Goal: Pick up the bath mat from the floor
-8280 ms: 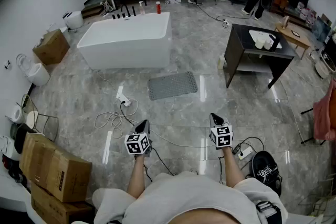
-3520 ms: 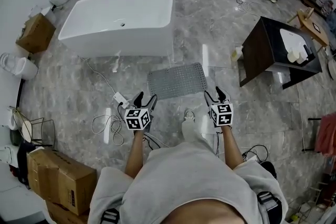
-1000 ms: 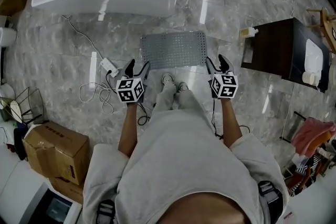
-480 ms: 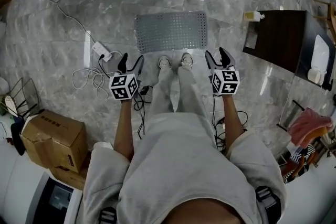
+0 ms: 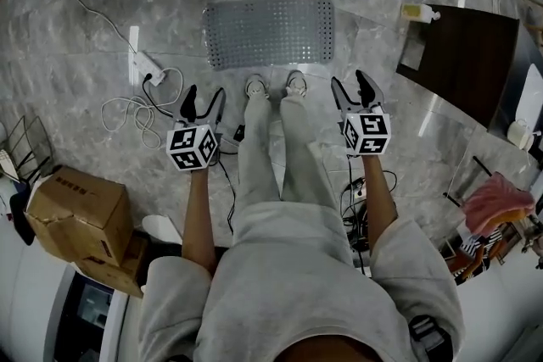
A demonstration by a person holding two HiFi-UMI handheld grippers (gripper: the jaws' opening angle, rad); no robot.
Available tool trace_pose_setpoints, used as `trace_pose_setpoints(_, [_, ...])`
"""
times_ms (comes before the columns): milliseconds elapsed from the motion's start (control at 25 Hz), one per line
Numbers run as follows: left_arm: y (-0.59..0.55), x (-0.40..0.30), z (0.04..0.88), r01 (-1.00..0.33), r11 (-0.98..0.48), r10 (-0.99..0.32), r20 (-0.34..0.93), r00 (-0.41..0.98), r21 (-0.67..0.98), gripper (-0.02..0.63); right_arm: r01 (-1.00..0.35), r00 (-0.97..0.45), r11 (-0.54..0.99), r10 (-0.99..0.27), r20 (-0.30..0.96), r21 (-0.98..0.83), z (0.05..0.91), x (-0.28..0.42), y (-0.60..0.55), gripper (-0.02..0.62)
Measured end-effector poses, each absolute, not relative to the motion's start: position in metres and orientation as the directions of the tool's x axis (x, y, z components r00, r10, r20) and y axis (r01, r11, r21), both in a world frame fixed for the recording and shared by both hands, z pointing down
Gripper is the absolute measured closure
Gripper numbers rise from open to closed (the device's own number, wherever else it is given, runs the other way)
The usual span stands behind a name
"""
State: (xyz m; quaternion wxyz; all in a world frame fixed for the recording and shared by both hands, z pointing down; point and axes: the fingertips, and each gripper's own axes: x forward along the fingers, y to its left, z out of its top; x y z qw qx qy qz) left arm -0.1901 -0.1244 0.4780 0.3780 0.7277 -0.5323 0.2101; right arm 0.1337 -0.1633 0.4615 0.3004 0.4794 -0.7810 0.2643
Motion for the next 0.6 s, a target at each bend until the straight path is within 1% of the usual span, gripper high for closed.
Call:
trace_pose_setpoints(280, [-0.124, -0.172, 0.525, -0.937, -0.138, -0.593, 0.731, 0.338, 0.322, 0.307, -0.889, -0.382, 0.436, -0.542, 0.749, -0.138, 0.510, 0.141, -0.161, 0.351])
trace_pose_setpoints(600, [-0.111, -0.174, 0.588, -0.941, -0.094, -0.545, 0.775, 0.321, 0.324, 0.304, -0.889, -0.389, 0.425, -0.501, 0.773, -0.172, 0.568, 0.152, -0.157, 0.342])
